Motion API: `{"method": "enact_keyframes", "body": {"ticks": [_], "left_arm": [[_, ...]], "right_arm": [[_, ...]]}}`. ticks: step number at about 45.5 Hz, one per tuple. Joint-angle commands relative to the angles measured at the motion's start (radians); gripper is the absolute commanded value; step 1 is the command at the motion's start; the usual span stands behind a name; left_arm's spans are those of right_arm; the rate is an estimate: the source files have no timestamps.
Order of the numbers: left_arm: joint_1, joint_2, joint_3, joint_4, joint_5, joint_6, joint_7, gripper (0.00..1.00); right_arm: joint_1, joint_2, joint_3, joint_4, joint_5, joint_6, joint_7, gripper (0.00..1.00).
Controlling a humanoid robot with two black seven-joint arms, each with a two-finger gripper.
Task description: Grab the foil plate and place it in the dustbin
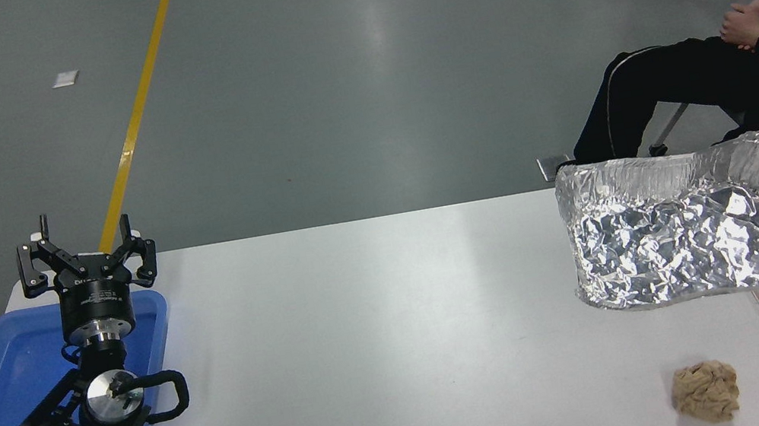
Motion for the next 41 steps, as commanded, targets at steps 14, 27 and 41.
{"method": "enact_keyframes", "body": {"ticks": [14,27,41], "left_arm": [[0.000,0.000,0.000,0.000,0.000,0.000,0.000,0.99],[0.000,0.000,0.000,0.000,0.000,0.000,0.000,0.99],[0.000,0.000,0.000,0.000,0.000,0.000,0.000,0.99]], "right_arm": [[-0.496,-0.018,0.086,-0.158,-0.006,-0.306,-0.004,0.00],[-1.154,-0.008,0.500,-0.620,0.074,-0.412,-0.004,0.00],[-1.507,0.105,0.718,-1.000,0.258,-0.401,0.001,0.00]]}}
